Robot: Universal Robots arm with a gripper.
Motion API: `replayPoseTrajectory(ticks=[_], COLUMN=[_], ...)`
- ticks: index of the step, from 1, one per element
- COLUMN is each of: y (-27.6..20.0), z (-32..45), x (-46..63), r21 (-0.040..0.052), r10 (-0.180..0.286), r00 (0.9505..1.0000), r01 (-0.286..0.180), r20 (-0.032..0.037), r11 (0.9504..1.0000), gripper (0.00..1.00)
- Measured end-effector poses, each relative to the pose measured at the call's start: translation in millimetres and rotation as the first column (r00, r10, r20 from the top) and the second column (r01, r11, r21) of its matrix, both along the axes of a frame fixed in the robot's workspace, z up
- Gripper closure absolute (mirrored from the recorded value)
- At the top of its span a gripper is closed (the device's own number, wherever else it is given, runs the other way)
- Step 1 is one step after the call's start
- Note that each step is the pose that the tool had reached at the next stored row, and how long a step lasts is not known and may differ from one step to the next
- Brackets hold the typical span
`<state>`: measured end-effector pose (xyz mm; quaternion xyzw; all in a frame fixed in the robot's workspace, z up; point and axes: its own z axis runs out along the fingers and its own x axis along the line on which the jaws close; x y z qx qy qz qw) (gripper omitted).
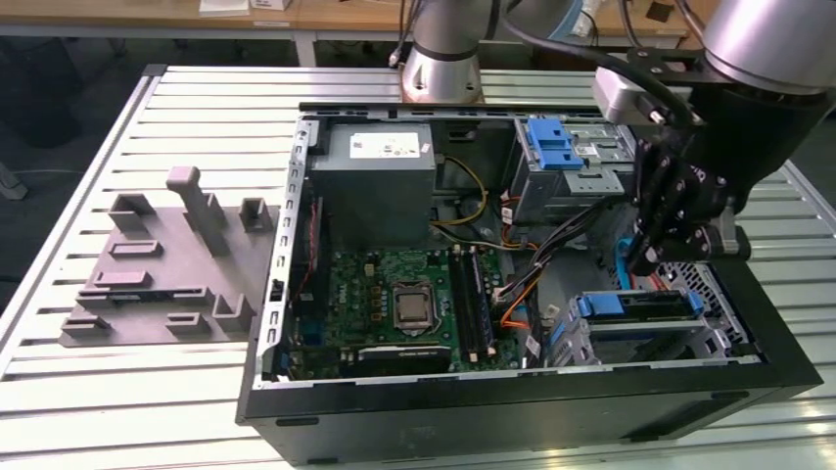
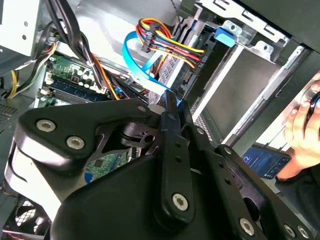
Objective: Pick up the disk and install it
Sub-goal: 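Insert the second disk wire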
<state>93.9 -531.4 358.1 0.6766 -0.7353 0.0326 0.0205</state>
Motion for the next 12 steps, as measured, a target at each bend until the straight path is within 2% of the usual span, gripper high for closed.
replayPoseTrajectory(ticks=[3, 9, 11, 12], y=[-1.7, -1.7, -2.2, -2.9], z=[-0.5, -0.5, -0.8, -1.1], x=[-0.1, -0.2, -0.3, -0.3], r21=[0.0001, 0.0006, 0.0055, 0.0119], r10=[0.0, 0.0, 0.0, 0.0], r00=[1.0, 1.0, 0.9999, 0.9999], r01=[0.0, 0.0, 0.0, 0.0], r20=[0.0072, 0.0091, 0.011, 0.0126], r11=[1.0, 1.0, 1.0, 0.9999], gripper=[0.84, 0.84, 0.84, 0.84])
